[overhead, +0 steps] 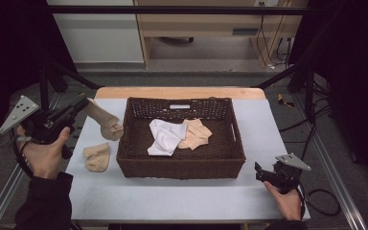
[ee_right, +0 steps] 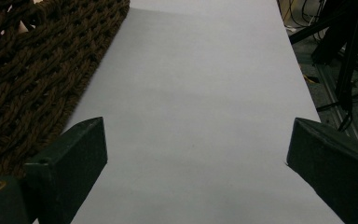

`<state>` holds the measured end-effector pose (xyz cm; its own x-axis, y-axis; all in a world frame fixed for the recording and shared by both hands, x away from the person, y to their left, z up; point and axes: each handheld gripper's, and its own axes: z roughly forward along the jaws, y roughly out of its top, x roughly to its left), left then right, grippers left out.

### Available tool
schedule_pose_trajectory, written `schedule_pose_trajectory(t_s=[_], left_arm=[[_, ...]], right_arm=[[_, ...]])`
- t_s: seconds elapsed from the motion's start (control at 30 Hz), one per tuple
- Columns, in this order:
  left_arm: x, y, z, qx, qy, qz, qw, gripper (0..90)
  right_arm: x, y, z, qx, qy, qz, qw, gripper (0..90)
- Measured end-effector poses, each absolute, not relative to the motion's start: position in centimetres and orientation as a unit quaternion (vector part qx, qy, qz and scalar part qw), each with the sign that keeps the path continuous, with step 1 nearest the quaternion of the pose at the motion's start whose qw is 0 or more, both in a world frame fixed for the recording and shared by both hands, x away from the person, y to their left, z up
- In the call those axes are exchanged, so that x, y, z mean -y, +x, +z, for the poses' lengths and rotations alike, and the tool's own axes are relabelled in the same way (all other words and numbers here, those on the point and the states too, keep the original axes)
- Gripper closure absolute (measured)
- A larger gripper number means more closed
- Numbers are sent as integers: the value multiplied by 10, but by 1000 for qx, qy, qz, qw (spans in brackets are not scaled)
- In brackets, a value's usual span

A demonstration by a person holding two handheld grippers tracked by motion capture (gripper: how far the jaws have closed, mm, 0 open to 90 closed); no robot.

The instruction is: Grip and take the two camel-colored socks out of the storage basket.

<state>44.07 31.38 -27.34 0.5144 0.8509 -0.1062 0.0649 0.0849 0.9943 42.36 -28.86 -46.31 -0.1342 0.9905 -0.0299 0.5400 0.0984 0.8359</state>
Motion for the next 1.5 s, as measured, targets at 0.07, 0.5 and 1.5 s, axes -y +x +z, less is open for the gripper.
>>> schedule_pose_trajectory(t_s=[0.07, 0.5, 1.5], left_arm=[[-320, 439, -279, -388, 600, 314, 625, 891], [-351, 440, -337, -447, 621, 288, 576, 891], [-327, 474, -440, -499, 715, 242, 424, 609]], right_arm=[[289, 423, -463, -667, 574, 349, 322, 52], [288, 423, -463, -668, 573, 348, 324, 53], [288, 423, -464, -671, 570, 347, 324, 53]])
